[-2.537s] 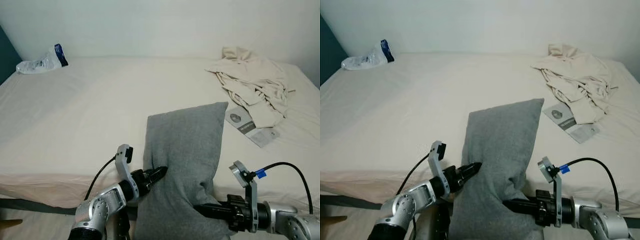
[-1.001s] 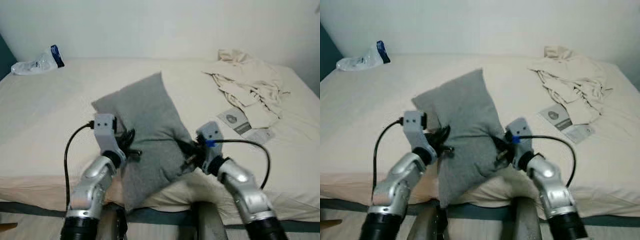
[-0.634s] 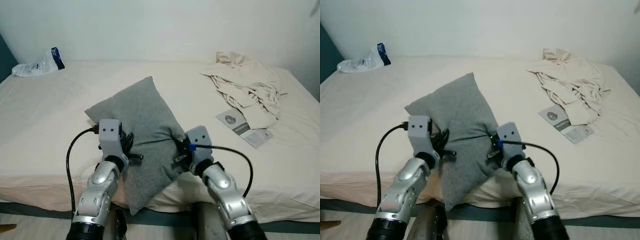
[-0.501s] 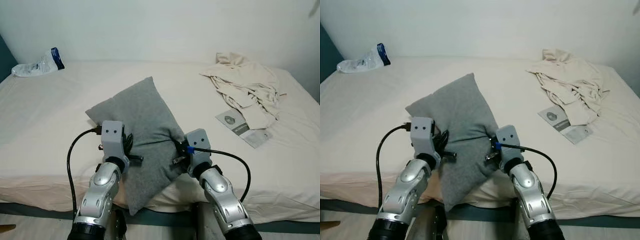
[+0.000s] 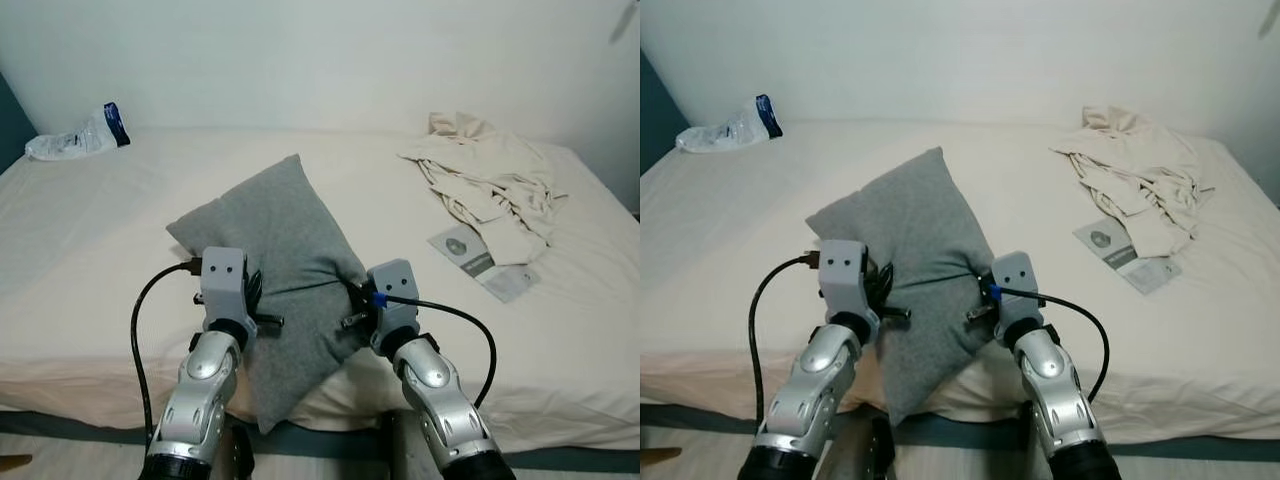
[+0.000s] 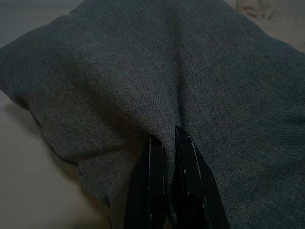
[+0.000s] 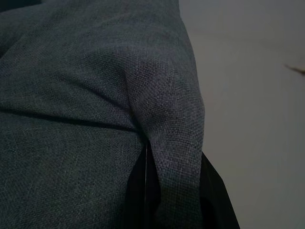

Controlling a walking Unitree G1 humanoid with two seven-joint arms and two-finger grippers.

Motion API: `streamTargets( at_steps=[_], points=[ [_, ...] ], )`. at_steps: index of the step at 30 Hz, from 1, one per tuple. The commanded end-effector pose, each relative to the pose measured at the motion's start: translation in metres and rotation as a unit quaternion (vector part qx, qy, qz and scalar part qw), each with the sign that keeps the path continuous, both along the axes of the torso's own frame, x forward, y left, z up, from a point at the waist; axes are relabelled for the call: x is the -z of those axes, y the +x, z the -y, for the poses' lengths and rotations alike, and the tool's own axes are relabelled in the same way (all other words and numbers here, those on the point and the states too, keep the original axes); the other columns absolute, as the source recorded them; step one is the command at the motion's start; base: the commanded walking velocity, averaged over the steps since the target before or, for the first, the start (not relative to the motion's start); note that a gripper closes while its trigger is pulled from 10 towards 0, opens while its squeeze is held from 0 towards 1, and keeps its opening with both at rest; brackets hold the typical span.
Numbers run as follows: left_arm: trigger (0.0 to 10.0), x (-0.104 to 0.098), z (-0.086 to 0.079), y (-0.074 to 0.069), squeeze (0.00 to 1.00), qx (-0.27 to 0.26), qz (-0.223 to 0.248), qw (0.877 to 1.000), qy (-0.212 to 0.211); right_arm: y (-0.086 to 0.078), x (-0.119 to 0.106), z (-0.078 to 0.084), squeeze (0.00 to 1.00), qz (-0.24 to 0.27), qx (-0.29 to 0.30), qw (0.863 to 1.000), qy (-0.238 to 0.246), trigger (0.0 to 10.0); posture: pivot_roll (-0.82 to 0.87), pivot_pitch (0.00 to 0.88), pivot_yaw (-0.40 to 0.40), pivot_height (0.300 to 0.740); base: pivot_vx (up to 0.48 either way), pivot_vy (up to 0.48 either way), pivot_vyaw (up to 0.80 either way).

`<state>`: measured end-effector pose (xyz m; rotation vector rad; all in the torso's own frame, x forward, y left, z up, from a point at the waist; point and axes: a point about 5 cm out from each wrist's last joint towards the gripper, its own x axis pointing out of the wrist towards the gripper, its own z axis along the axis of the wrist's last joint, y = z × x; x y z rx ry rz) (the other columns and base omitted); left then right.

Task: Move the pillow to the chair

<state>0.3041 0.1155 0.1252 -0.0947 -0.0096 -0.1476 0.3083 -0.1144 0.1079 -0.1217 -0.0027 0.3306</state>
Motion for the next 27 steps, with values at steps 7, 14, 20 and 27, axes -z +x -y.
streamTargets(
  at_steps=[7,14,20,27],
  points=[
    [10.0,0.0031,-0.0034,-0.0020,0.00,-0.015,0.002,1.000,0.004,0.0022,-0.0085,0.0089,0.00,0.028,0.030,0.999,0.008,10.0,0.02,0.112,0.007,0.667,0.000,0.000,0.00],
    [10.0,0.0025,-0.0054,-0.0016,0.00,-0.021,0.004,1.000,0.000,0.0030,-0.0105,0.0088,0.00,0.032,0.027,0.999,0.008,10.0,0.02,0.112,0.003,0.692,0.000,0.000,0.00],
    [10.0,0.0012,-0.0063,-0.0006,0.00,-0.024,0.007,1.000,-0.001,0.0031,-0.0115,0.0095,0.00,0.033,0.025,0.999,0.009,10.0,0.02,0.112,0.003,0.722,0.000,0.000,0.00],
    [10.0,0.0018,-0.0059,-0.0014,0.00,-0.026,0.005,1.000,-0.003,0.0025,-0.0123,0.0091,0.00,0.036,0.024,0.999,0.008,10.0,0.02,0.113,0.001,0.740,0.000,0.000,0.00]
  ],
)
